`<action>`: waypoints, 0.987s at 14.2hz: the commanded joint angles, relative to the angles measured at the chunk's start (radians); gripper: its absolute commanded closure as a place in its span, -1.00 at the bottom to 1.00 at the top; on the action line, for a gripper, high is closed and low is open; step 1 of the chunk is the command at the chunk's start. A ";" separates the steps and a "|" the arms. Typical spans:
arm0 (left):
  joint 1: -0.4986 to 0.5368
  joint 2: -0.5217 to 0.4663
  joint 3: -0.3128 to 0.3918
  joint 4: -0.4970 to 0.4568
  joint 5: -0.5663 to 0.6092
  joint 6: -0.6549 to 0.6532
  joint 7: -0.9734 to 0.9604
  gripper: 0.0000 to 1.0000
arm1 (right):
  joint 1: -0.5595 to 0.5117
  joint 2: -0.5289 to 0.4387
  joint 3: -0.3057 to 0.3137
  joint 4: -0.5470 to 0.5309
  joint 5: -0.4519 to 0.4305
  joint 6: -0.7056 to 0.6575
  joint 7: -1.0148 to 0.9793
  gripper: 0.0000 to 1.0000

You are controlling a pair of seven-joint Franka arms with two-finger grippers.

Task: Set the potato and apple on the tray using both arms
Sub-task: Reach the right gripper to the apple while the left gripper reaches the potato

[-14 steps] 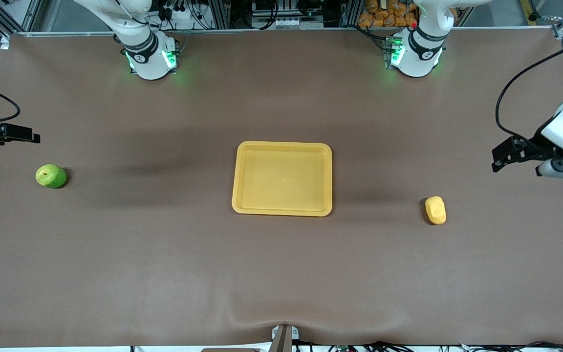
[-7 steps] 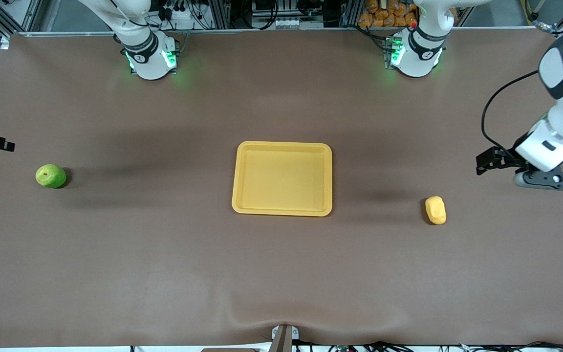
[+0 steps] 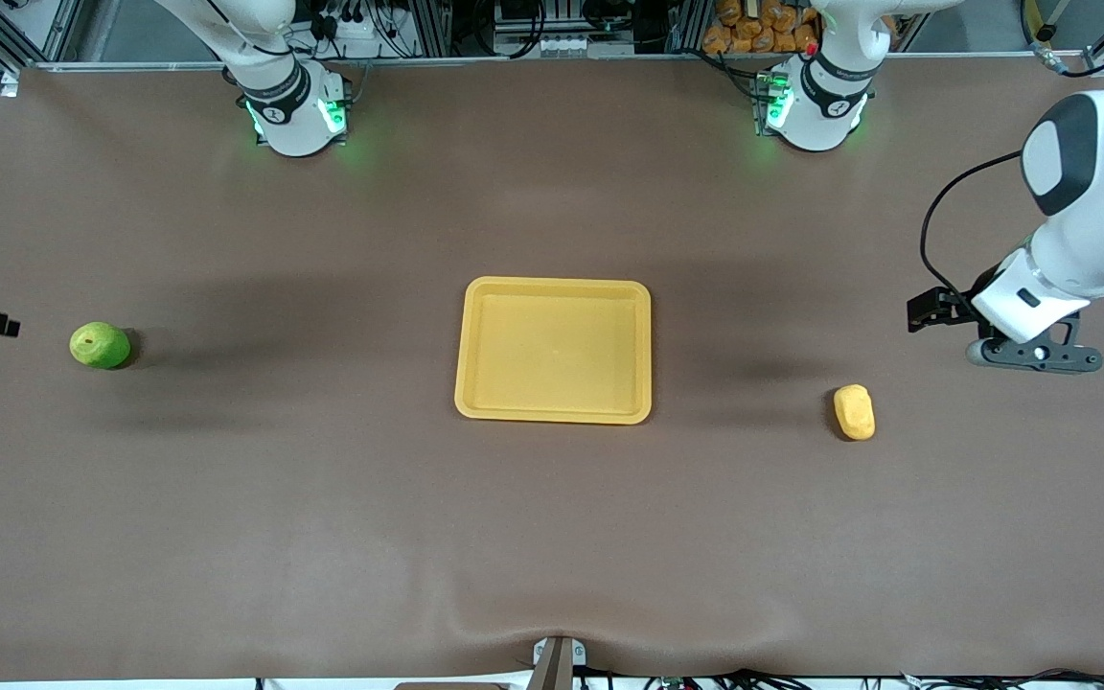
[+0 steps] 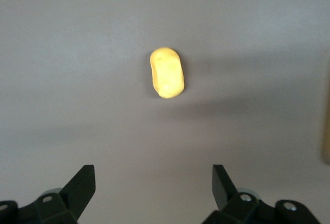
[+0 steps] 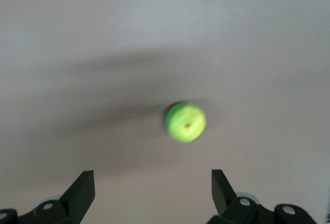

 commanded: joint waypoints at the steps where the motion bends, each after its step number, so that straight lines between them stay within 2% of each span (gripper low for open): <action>1: 0.006 0.026 -0.006 -0.037 -0.012 0.063 -0.028 -1.00 | 0.000 0.045 0.009 0.027 -0.051 0.017 0.016 -1.00; 4: 0.009 0.033 -0.004 -0.121 -0.012 0.184 -0.028 -1.00 | -0.012 0.111 0.009 0.027 -0.051 0.033 0.008 -1.00; 8: 0.016 0.122 -0.004 -0.132 -0.011 0.270 -0.124 -1.00 | -0.017 0.206 0.009 0.021 -0.053 0.050 0.008 -1.00; 14: 0.009 0.202 -0.006 -0.155 0.011 0.394 -0.265 -1.00 | -0.066 0.274 0.009 -0.008 -0.053 0.049 0.005 -1.00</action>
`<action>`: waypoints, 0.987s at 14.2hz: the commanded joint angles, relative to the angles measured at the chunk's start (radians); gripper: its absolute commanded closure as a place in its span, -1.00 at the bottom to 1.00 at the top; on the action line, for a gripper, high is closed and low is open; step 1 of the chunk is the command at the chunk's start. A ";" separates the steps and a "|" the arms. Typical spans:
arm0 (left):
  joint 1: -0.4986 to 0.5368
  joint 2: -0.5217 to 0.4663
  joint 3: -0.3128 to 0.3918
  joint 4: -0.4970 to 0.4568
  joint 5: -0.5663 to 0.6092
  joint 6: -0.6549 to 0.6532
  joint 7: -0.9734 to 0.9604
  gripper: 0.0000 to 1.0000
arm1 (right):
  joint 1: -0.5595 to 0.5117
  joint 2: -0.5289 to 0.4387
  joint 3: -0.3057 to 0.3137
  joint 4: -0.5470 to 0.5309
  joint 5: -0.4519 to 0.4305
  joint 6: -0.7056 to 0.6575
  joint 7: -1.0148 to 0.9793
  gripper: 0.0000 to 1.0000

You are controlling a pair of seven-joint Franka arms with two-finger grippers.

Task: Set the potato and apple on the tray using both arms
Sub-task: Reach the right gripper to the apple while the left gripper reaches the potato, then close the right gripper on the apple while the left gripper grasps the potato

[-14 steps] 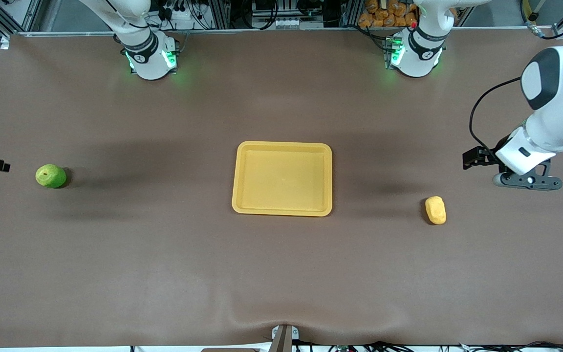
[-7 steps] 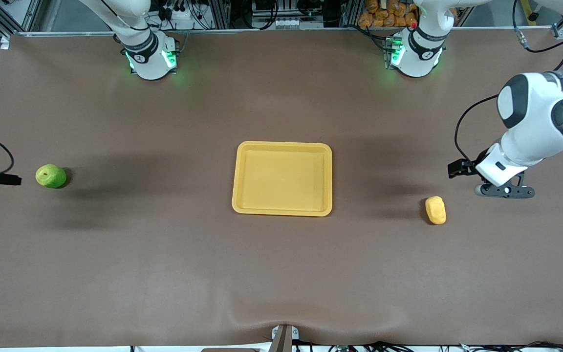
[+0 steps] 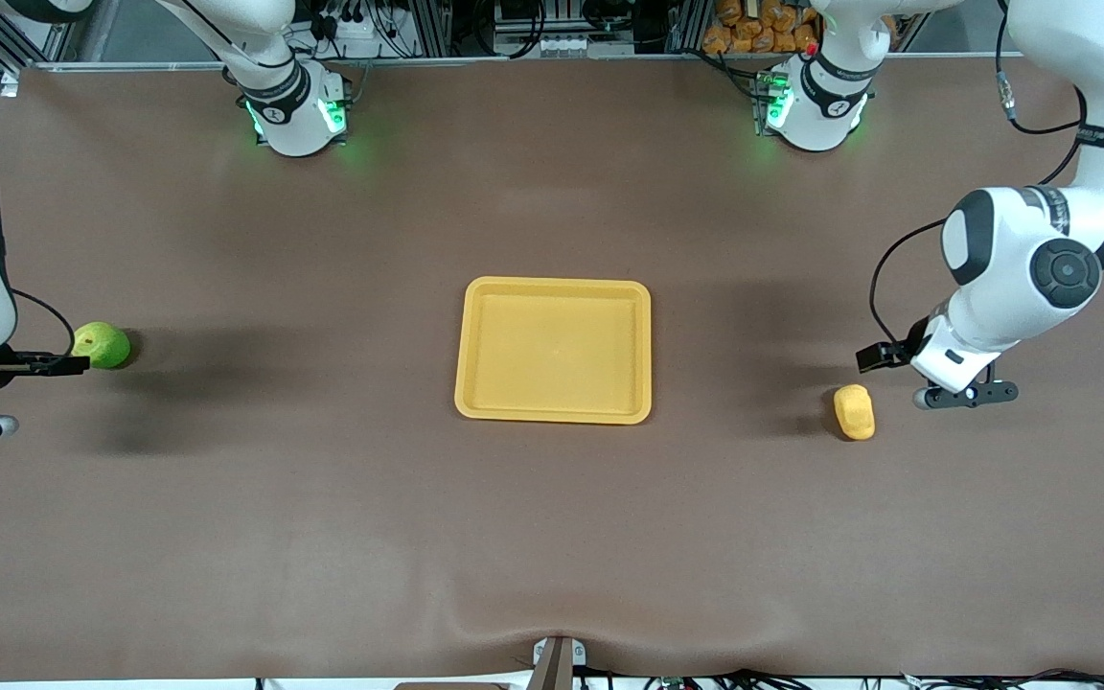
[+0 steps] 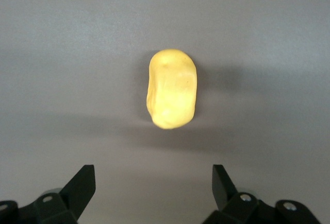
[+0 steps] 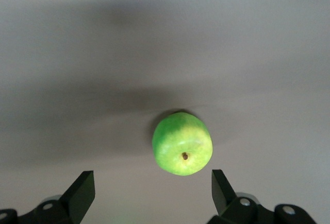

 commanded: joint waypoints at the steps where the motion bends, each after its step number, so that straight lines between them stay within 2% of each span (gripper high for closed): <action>1: -0.002 0.025 -0.001 -0.026 0.011 0.089 -0.059 -1.00 | -0.041 0.018 0.017 -0.012 -0.021 -0.004 0.005 -1.00; 5: -0.004 0.091 0.002 -0.041 0.024 0.204 -0.102 -1.00 | -0.070 0.057 0.017 -0.018 -0.021 0.002 0.005 -1.00; 10: 0.000 0.176 0.002 -0.028 0.207 0.295 -0.280 -1.00 | -0.083 0.064 0.017 -0.053 -0.021 0.034 0.006 -1.00; 14: -0.017 0.245 0.002 -0.026 0.250 0.416 -0.395 -1.00 | -0.096 0.071 0.017 -0.092 -0.021 0.089 0.006 -1.00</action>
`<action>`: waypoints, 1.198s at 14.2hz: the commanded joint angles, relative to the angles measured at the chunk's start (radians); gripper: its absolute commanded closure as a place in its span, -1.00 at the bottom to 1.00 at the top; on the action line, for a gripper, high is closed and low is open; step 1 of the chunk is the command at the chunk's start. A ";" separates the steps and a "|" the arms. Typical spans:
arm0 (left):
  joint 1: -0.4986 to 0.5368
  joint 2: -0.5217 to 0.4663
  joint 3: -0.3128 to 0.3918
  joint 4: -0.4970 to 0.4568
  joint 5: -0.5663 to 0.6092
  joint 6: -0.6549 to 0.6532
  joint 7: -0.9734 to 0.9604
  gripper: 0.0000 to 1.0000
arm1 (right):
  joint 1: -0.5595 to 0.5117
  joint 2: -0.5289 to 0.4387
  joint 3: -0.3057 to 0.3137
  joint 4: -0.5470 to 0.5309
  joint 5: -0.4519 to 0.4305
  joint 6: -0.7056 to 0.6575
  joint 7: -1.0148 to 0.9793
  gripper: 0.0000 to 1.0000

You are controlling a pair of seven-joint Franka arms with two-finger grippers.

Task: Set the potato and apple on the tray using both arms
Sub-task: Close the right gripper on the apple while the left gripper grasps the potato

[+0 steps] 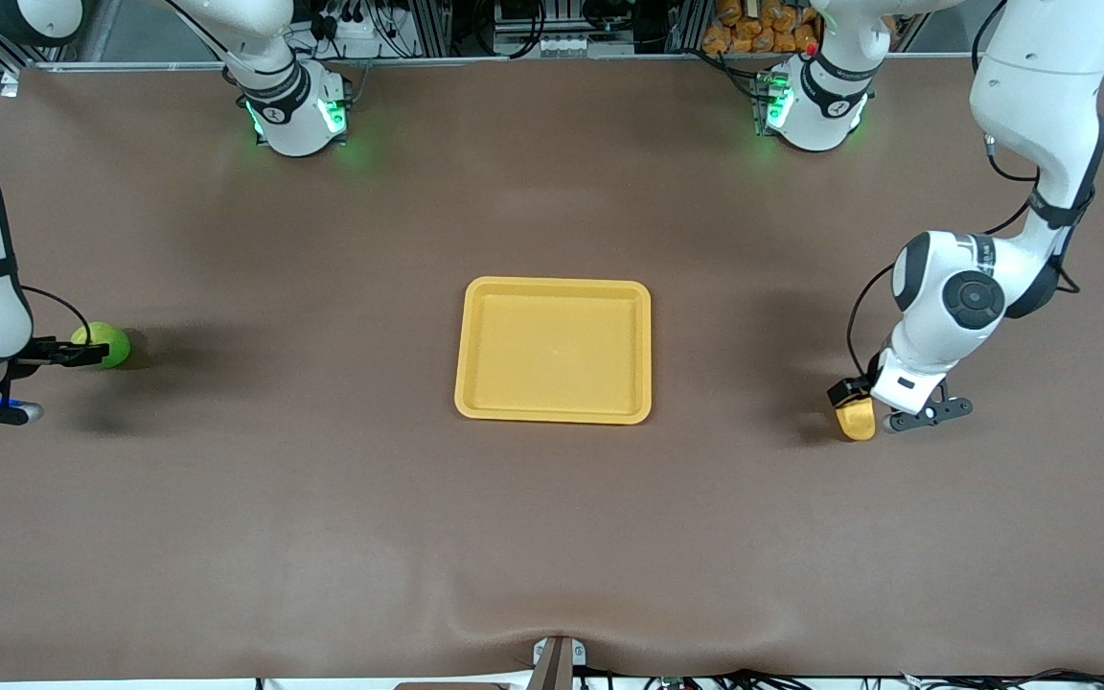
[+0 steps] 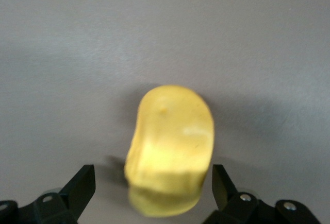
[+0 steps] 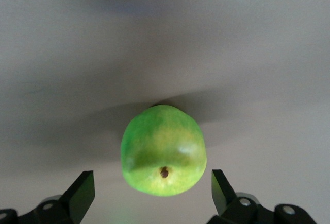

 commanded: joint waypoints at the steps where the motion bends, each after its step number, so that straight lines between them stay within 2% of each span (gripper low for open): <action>1: -0.008 0.033 0.003 0.010 0.030 0.047 -0.050 -1.00 | -0.032 0.007 0.019 -0.022 -0.021 0.028 0.007 -1.00; 6: -0.005 0.042 0.003 0.030 0.076 0.047 -0.052 -1.00 | -0.046 0.010 0.020 -0.081 -0.018 0.074 0.007 -1.00; 8: -0.004 0.040 0.003 0.030 0.078 0.045 -0.052 0.34 | -0.052 0.010 0.020 -0.096 -0.016 0.132 0.007 -1.00; 10: -0.004 0.039 0.003 0.033 0.079 0.044 -0.045 0.98 | -0.063 0.011 0.022 -0.101 -0.013 0.169 0.008 -1.00; 11: -0.004 0.037 0.003 0.035 0.082 0.042 -0.041 1.00 | -0.062 0.011 0.022 -0.101 -0.012 0.163 0.010 -0.64; 12: -0.002 0.034 0.003 0.044 0.100 0.033 -0.041 1.00 | -0.057 0.011 0.020 -0.101 -0.012 0.154 0.010 -0.02; 14: -0.002 0.016 0.002 0.064 0.111 -0.006 -0.042 1.00 | -0.055 0.011 0.022 -0.099 -0.010 0.092 0.010 0.82; 15: -0.005 0.008 0.002 0.075 0.113 -0.028 -0.042 1.00 | -0.054 0.010 0.023 -0.096 -0.007 0.068 0.010 1.00; 17: -0.013 -0.004 -0.009 0.126 0.113 -0.118 -0.053 1.00 | -0.052 0.008 0.028 -0.084 -0.002 0.042 0.013 1.00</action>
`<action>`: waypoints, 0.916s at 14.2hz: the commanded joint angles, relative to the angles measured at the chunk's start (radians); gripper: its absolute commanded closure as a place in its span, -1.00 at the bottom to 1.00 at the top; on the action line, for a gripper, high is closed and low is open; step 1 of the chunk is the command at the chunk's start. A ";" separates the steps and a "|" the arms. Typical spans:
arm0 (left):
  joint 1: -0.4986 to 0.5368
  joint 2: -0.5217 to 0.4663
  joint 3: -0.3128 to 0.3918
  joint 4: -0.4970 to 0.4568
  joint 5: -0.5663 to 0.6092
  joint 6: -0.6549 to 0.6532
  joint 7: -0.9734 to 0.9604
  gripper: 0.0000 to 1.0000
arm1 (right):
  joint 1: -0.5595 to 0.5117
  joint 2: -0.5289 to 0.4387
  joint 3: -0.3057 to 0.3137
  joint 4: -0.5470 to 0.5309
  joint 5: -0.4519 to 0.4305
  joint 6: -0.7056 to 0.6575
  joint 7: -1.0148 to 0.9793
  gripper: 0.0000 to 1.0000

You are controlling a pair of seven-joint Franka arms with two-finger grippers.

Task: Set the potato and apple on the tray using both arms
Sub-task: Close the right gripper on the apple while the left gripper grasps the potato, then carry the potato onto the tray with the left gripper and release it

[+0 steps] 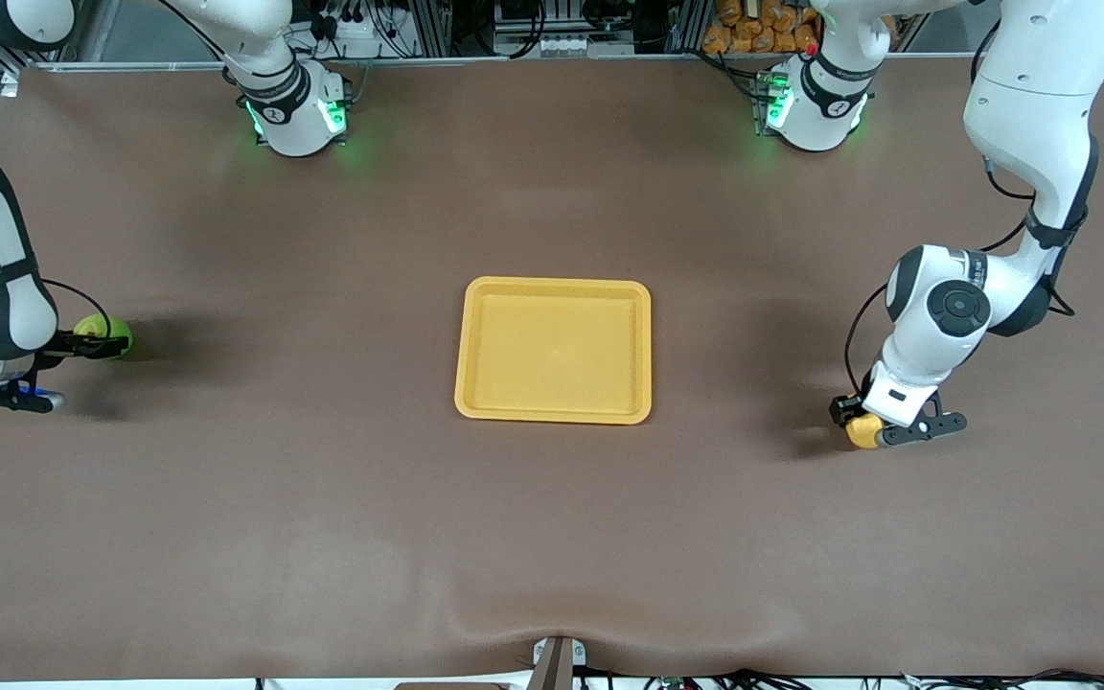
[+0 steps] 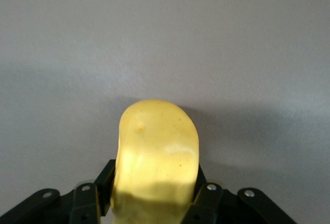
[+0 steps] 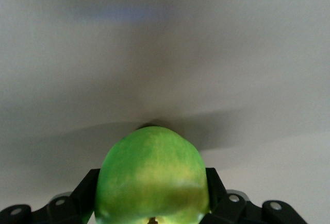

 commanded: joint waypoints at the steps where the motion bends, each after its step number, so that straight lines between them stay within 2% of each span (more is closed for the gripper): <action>1: -0.027 -0.031 -0.020 0.083 0.025 -0.166 -0.039 1.00 | -0.016 -0.008 0.022 0.029 -0.001 -0.050 0.014 1.00; 5: -0.104 -0.048 -0.054 0.235 0.015 -0.416 -0.132 1.00 | -0.002 -0.009 0.030 0.119 0.046 -0.165 0.016 1.00; 7: -0.172 -0.048 -0.061 0.274 0.024 -0.536 -0.177 1.00 | 0.002 -0.011 0.031 0.155 0.078 -0.196 0.019 1.00; 11: -0.327 -0.056 -0.064 0.295 0.026 -0.625 -0.295 1.00 | 0.001 -0.014 0.031 0.195 0.238 -0.242 0.022 1.00; 13: -0.398 -0.063 -0.067 0.295 0.015 -0.638 -0.315 1.00 | 0.015 -0.015 0.031 0.248 0.244 -0.304 0.033 1.00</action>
